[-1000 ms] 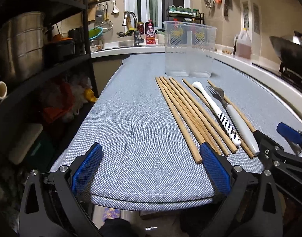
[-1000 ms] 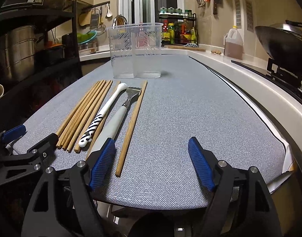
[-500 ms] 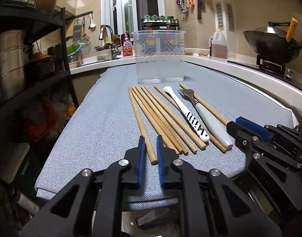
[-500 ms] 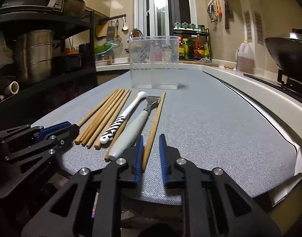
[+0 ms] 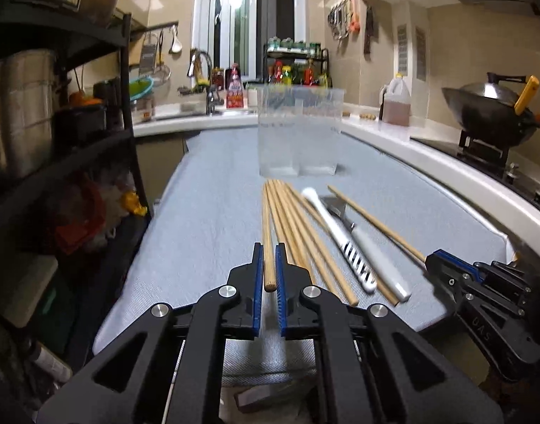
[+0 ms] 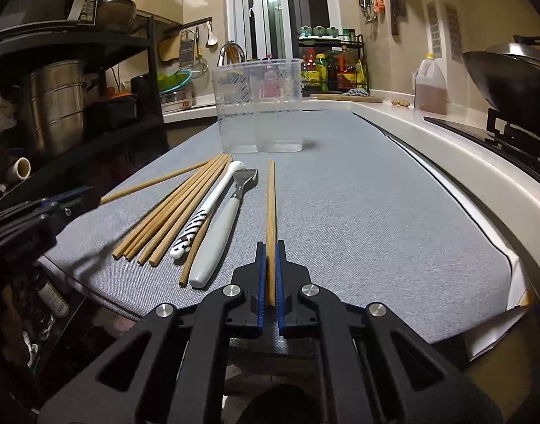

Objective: Organize utensils
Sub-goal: 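Lift both chopsticks into the clear container and open both tools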

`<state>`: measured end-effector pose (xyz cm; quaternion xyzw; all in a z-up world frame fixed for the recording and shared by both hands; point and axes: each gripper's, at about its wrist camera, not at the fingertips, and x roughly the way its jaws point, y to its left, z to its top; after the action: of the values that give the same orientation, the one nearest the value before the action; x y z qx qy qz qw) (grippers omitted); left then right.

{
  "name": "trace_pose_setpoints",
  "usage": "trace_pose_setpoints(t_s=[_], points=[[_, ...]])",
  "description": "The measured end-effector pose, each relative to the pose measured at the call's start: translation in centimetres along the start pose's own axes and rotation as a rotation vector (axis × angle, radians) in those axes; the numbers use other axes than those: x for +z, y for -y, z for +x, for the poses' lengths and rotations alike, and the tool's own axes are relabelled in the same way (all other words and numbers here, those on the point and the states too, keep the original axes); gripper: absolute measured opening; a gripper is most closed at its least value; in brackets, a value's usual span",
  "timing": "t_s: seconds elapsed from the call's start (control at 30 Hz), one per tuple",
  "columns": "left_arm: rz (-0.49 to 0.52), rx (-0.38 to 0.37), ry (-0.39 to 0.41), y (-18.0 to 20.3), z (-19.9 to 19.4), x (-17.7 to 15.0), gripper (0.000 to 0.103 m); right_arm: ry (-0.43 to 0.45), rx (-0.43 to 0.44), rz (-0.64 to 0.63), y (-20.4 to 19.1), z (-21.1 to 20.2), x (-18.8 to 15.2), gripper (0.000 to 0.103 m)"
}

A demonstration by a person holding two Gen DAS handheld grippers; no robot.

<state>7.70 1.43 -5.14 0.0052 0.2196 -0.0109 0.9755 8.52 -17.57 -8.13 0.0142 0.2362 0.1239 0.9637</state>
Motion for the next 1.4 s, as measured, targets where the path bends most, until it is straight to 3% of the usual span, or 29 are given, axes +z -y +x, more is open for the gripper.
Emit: trace_pose_setpoints(t_s=[0.33,0.57,0.97,1.27,1.4], points=[[0.030,-0.023,0.114,0.0,-3.5,4.3,0.007,0.114,-0.005,0.002,0.8,-3.6,4.2,0.005],[0.030,-0.033,0.098,-0.6,-3.1,8.5,0.007,0.142,-0.005,0.005,1.3,-3.8,9.0,0.005],[0.034,-0.075,0.009,-2.3,0.1,17.4,0.006,0.164,-0.009,-0.012,2.0,-1.7,20.4,0.005],[0.018,-0.136,0.054,-2.8,0.9,25.7,0.006,0.216,0.036,-0.041,0.8,-1.6,29.2,0.005],[0.040,-0.133,0.114,-2.3,1.4,29.4,0.006,0.267,0.039,-0.068,-0.2,-1.4,33.4,0.005]])
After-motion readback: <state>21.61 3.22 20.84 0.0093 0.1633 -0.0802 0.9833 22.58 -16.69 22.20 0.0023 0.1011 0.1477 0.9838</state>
